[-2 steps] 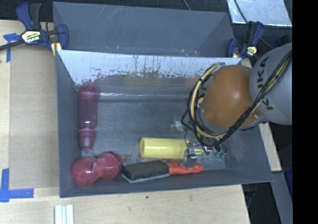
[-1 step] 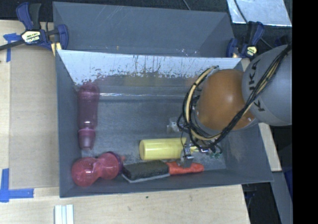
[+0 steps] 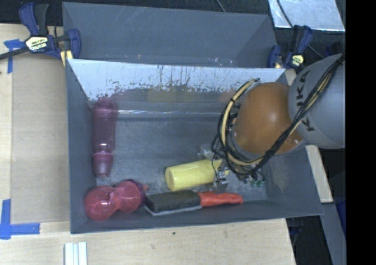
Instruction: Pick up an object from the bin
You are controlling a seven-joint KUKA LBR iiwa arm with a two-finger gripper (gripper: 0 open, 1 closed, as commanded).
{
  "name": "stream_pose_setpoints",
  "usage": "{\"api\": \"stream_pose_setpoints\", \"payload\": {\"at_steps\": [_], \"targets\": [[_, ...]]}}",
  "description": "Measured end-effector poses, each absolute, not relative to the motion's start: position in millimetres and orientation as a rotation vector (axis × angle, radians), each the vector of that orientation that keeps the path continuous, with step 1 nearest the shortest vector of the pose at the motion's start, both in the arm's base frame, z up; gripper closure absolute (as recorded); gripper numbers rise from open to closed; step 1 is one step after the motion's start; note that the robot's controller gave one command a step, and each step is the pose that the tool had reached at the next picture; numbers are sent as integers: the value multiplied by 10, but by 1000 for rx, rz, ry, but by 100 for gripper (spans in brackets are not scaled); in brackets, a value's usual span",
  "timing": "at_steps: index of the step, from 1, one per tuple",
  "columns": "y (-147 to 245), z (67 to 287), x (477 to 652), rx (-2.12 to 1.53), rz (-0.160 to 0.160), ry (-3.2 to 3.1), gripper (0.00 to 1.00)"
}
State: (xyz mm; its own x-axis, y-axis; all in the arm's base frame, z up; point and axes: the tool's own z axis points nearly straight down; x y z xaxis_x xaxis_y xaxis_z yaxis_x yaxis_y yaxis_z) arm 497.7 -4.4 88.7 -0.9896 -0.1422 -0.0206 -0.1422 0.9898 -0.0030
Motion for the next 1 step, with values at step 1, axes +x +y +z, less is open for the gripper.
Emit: {"api": "stream_pose_setpoints", "payload": {"at_steps": [1], "targets": [[-44,887,4977,-223,-2,3113,100]]}}
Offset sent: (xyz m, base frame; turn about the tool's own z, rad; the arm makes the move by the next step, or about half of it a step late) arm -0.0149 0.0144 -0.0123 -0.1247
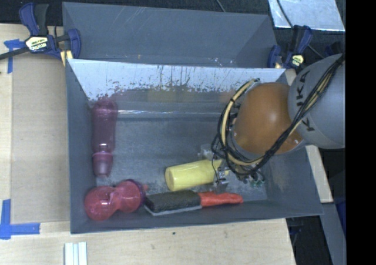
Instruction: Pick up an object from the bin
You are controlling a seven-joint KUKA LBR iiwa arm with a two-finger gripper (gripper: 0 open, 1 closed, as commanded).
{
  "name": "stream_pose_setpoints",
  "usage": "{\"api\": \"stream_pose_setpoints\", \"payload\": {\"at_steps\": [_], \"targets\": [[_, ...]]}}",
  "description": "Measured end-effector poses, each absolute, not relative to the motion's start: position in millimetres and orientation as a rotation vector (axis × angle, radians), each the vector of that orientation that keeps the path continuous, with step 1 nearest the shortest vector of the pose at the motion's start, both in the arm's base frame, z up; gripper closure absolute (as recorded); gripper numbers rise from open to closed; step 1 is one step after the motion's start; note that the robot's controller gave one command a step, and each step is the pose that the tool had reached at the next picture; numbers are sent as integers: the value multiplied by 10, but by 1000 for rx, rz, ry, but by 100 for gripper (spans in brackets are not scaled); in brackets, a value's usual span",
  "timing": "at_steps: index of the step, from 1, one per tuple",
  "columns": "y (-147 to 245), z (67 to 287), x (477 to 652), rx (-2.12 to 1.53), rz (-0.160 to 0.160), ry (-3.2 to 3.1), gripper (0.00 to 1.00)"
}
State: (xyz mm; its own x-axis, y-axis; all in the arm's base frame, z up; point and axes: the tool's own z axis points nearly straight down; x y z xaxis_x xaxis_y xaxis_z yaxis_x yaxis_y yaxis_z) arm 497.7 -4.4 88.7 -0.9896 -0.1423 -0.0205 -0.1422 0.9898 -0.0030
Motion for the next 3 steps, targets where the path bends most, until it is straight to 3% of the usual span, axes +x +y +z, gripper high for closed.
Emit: {"api": "stream_pose_setpoints", "payload": {"at_steps": [1,2,3], "targets": [[83,814,4912,-403,-11,3066,100],[-18,900,4986,-215,-4,3108,100],[66,839,4968,-308,-6,3091,100]]}}
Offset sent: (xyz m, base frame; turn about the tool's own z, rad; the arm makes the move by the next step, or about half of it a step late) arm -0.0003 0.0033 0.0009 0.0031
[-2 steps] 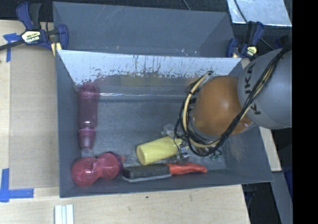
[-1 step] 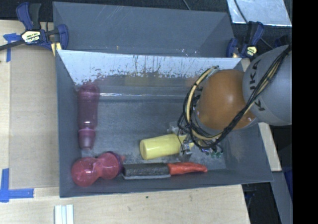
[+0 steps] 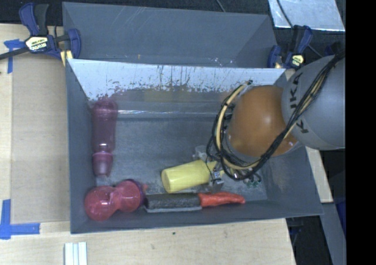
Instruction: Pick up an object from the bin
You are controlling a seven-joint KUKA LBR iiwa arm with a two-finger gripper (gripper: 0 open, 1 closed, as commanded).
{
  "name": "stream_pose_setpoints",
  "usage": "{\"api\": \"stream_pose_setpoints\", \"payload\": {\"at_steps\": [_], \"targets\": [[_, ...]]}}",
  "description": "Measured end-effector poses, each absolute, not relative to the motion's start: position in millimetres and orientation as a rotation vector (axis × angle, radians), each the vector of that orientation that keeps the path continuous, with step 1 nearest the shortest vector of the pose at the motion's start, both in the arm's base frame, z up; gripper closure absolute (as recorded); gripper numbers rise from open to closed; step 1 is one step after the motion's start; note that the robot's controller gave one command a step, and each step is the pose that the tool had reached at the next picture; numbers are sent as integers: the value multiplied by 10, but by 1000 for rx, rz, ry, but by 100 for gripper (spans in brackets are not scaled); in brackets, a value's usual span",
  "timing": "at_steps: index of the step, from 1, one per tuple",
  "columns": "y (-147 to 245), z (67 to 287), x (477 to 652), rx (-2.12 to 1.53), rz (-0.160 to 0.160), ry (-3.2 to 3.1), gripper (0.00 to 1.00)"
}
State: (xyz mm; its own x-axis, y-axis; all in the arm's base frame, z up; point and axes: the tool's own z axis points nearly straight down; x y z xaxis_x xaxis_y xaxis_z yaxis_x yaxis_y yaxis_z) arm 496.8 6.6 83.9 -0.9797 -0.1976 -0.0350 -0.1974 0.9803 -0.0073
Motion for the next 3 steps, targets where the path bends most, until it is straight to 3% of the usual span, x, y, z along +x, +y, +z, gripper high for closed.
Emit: {"api": "stream_pose_setpoints", "payload": {"at_steps": [1,2,3], "targets": [[26,1001,4900,-207,-5,3104,100],[89,871,4914,-292,-6,3093,100],[160,1834,4952,-307,-6,3097,100]]}}
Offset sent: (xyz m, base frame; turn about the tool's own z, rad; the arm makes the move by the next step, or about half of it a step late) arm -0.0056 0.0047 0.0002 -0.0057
